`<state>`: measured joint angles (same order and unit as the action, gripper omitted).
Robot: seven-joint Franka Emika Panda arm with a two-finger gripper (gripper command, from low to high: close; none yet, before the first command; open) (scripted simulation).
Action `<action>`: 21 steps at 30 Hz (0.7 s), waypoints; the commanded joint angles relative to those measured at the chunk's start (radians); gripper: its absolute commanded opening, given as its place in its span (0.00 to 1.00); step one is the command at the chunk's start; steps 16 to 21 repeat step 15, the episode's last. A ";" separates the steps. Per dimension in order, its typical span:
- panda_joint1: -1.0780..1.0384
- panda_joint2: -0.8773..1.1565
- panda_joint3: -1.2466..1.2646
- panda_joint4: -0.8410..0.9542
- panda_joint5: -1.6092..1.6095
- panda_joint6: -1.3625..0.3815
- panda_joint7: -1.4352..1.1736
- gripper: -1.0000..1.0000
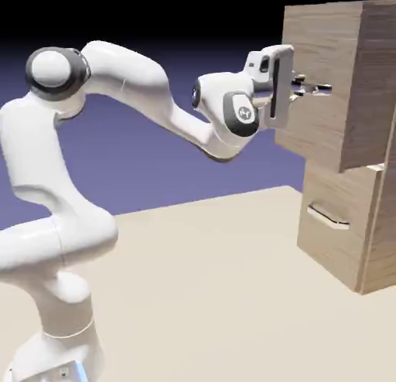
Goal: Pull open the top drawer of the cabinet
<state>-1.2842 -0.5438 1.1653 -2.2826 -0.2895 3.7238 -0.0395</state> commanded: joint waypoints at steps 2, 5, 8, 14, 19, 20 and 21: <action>0.072 -0.022 -0.071 -0.046 -0.016 0.006 0.015 0.00; 0.181 -0.063 -0.179 -0.119 -0.047 0.011 0.042 0.00; 0.290 -0.115 -0.287 -0.196 -0.085 0.011 0.072 0.00; 0.424 -0.195 -0.419 -0.293 -0.142 -0.003 0.108 1.00; 0.460 -0.219 -0.454 -0.319 -0.159 -0.011 0.116 1.00; 0.460 -0.219 -0.454 -0.319 -0.159 -0.011 0.116 1.00; 0.460 -0.219 -0.454 -0.319 -0.159 -0.011 0.116 1.00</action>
